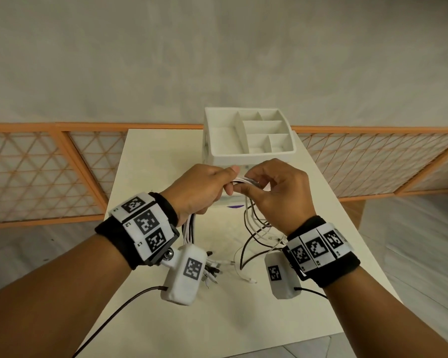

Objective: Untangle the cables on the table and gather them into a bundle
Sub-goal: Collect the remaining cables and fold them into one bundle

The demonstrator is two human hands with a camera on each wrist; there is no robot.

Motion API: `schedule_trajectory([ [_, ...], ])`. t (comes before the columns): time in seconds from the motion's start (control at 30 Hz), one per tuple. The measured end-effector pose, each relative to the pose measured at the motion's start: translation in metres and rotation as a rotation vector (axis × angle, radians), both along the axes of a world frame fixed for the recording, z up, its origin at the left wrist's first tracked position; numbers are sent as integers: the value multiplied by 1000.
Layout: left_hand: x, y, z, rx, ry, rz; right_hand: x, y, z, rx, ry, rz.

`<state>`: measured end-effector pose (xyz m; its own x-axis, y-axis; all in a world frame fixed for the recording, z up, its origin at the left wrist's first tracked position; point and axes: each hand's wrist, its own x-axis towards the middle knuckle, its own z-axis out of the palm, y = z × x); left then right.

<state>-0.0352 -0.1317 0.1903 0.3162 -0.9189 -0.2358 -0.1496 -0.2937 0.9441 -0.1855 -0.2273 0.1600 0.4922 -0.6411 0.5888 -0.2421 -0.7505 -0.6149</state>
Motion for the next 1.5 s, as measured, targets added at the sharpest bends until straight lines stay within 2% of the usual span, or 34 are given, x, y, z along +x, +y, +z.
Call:
schedule_trajectory([
  [0.07, -1, -3, 1, -20, -12, 83, 3, 1, -2, -16, 7, -10],
  [0.13, -2, -6, 3, -60, 16, 182, 4, 1, -7, 66, 87, 2],
  [0.2, 0, -8, 9, -114, 79, 257, 0, -2, -17, 182, 309, 12],
  [0.3, 17, -6, 23, -211, 135, 307, -19, -13, -49, 288, 764, -108],
  [0.4, 31, -1, 35, -300, 141, 323, -41, -27, -79, 430, 916, -203],
  [0.47, 35, 0, 35, -314, 91, 317, -48, -37, -80, 516, 896, -277],
  [0.5, 35, -1, 33, -306, 61, 307, -50, -41, -75, 567, 814, -315],
  [0.53, 36, -1, 30, -287, 25, 294, -51, -45, -67, 613, 678, -354],
  [0.6, 36, -3, 20, -220, -62, 283, -51, -49, -48, 674, 280, -437],
  [0.67, 37, -5, 8, -153, -115, 321, -47, -49, -30, 602, -94, -447],
  [0.7, 37, -5, 3, -137, -115, 350, -46, -48, -25, 540, -221, -429],
  [0.73, 36, -5, -1, -130, -101, 385, -45, -48, -21, 452, -264, -418],
  [0.8, 37, -3, -6, -149, -48, 462, -49, -49, -27, 251, -120, -447],
  [0.87, 40, -2, -1, -216, 55, 540, -58, -50, -48, 107, 156, -495],
  [0.9, 41, -1, 5, -260, 119, 576, -64, -50, -64, 94, 326, -493],
  [1.0, 43, 2, 25, -399, 255, 611, -82, -38, -108, 346, 909, -444],
  [1.07, 44, 3, 31, -437, 275, 566, -89, -32, -129, 443, 1057, -379],
  [1.13, 44, 3, 28, -409, 231, 487, -86, -33, -130, 485, 1015, -383],
  [1.23, 39, 1, 16, -310, 173, 407, -73, -46, -111, 471, 723, -494],
  [1.27, 37, 1, 12, -280, 158, 403, -69, -51, -102, 424, 568, -538],
  [1.33, 32, 2, 6, -248, 139, 413, -63, -54, -88, 207, 282, -597],
  [1.37, 32, 3, 3, -243, 137, 420, -61, -55, -86, 79, 209, -612],
  [1.4, 32, 4, 2, -241, 137, 426, -59, -54, -85, -1, 201, -593],
  [1.43, 32, 5, 1, -243, 139, 431, -59, -53, -88, 9, 264, -534],
  [1.47, 34, 7, 1, -248, 143, 436, -61, -52, -92, 120, 407, -468],
  [1.5, 36, 8, 2, -257, 150, 440, -64, -51, -99, 285, 632, -395],
])
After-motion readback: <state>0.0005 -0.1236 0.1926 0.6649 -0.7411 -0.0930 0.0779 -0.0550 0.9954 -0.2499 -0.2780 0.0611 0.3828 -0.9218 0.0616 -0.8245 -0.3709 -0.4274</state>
